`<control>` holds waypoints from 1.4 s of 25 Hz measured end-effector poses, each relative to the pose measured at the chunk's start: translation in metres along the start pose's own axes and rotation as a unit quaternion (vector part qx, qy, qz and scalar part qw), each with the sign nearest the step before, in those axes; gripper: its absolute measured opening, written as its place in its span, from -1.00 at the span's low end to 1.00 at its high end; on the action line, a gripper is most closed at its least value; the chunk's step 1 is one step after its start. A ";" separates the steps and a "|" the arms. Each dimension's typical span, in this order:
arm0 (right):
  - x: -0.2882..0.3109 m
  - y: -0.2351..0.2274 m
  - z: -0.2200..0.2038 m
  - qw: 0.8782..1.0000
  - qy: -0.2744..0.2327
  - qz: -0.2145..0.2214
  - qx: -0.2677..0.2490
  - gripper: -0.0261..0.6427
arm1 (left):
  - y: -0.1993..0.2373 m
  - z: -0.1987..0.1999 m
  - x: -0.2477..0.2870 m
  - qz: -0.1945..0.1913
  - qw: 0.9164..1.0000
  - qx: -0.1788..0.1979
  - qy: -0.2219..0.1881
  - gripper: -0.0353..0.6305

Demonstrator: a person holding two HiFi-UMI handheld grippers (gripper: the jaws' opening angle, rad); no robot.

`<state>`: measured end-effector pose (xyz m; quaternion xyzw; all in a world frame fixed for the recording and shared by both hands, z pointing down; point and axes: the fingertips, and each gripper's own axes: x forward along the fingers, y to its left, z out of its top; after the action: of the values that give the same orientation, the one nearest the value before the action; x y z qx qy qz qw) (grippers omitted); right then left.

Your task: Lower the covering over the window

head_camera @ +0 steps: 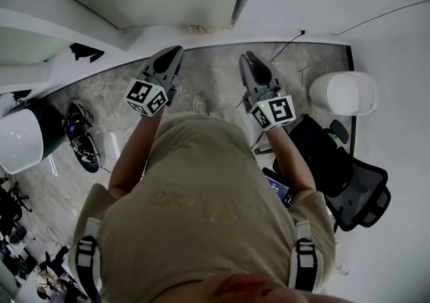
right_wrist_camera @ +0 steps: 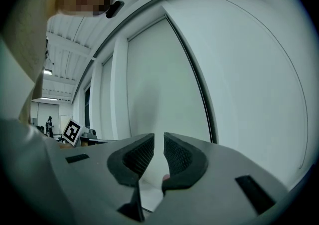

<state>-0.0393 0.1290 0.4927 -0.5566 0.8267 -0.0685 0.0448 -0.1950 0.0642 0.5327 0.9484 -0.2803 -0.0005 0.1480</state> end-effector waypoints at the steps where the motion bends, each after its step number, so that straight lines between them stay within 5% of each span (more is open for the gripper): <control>1: 0.002 -0.001 -0.001 1.000 -0.001 -0.002 0.002 -0.78 | 0.002 0.000 0.002 -0.002 1.000 -0.001 0.000 -0.84; 13: 0.028 -0.023 -0.006 1.000 0.003 -0.015 0.016 -0.78 | 0.013 0.013 0.046 -0.032 0.999 0.004 0.004 -0.84; 22: 0.070 -0.091 0.005 1.000 0.001 -0.001 0.027 -0.78 | 0.016 0.044 0.158 -0.067 0.997 0.035 0.006 -0.84; 35: 0.130 -0.182 0.058 0.993 0.000 0.115 -0.003 -0.78 | 0.047 0.101 0.354 -0.075 0.995 0.062 0.000 -0.84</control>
<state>0.0867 -0.0621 0.4658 -0.4578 0.8856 -0.0603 0.0503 0.0696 -0.1898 0.4786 0.9741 -0.2081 0.0058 0.0881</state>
